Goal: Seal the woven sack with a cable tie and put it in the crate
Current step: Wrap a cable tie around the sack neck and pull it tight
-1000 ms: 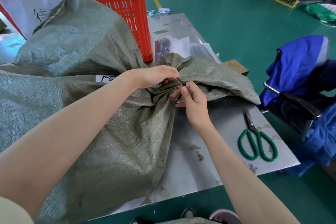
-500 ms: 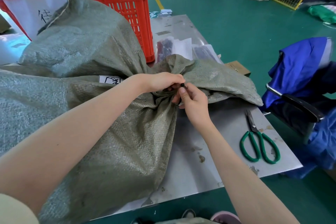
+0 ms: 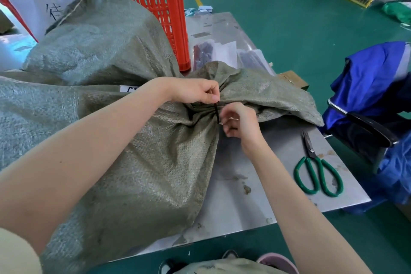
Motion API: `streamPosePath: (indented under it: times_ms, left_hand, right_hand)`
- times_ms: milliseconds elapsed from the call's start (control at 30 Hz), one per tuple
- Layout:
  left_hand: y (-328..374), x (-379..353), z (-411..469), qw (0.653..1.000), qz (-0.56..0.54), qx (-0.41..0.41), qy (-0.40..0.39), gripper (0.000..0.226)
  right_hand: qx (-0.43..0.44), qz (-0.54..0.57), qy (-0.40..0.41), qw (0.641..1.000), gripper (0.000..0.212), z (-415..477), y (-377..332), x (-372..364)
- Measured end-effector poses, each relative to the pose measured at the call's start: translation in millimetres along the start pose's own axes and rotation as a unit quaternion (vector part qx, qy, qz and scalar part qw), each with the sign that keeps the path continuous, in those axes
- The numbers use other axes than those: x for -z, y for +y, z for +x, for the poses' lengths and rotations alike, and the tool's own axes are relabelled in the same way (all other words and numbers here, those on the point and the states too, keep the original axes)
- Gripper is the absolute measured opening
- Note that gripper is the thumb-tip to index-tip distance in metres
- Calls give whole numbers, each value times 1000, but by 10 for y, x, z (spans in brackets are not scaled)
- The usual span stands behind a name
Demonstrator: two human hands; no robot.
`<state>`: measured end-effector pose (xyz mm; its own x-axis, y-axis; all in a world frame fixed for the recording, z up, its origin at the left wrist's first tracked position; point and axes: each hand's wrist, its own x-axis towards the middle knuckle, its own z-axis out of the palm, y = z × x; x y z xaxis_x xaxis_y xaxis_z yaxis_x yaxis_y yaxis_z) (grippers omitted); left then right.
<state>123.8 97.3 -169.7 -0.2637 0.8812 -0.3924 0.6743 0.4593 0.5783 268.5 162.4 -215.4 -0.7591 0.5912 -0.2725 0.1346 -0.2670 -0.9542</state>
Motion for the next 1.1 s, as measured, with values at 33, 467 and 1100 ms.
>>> streamPosePath:
  times_ms: [33,467,1100]
  left_hand:
    - [2,13,-7,1000,9,-3,-2,22]
    - [-114,52,78,983,182,-11,-4,6]
    - [-308,16,175,986,163,-21,2,37]
  right_hand:
    - [0,-30,-29,999,31,-12,-15,-9]
    - [56,20,-4,998,41,-100,142,-178]
    - [-85,-295,-85,948,38,144,-171,-75]
